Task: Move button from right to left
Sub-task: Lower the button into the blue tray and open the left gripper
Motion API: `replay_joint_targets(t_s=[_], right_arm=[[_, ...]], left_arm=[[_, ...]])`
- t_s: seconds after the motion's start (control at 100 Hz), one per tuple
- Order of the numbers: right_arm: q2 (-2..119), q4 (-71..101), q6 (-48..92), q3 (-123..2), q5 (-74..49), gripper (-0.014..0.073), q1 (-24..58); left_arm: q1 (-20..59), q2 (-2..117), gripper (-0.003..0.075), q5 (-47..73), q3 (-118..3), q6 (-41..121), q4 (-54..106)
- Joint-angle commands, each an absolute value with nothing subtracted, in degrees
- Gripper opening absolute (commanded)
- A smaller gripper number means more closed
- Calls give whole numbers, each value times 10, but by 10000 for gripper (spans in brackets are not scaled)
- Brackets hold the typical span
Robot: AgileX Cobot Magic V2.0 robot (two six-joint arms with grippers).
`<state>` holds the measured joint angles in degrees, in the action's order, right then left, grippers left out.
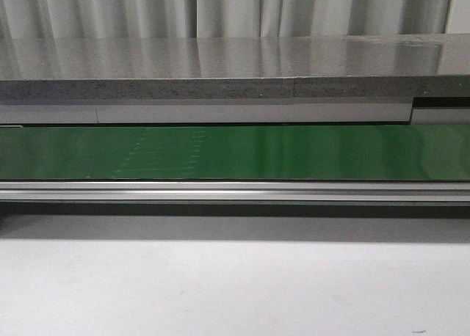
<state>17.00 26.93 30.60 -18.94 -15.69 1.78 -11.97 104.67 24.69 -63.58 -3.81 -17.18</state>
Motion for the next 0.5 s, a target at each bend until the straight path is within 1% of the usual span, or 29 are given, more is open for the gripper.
replay_joint_targets(t_s=[0.0,0.02,0.06,0.09,0.14,0.21,0.28,0.49], right_arm=[[174,279,310,-206,-114,-60,19],[174,279,310,-206,-114,-60,19],[174,279,310,-206,-114,-60,19],[174,279,310,-206,-114,-60,19],[174,279,310,-206,-114,-60,19],[174,279,310,-206,-114,-60,19],[174,279,310,-206,-114,-60,19],[174,279,310,-206,-114,-60,19]], left_arm=[[-129,1019,210,227,-651,-40,-175],[-132,1019,229,228,-651,-40,-174],[-133,1019,297,227,-651,-40,-172],[-133,1019,326,226,-651,-40,-172],[-133,1019,398,224,-651,-40,-172],[-131,1019,462,221,-651,-40,-171],[-131,1019,491,219,-651,-40,-171],[-131,1013,491,219,-655,-40,-171]])
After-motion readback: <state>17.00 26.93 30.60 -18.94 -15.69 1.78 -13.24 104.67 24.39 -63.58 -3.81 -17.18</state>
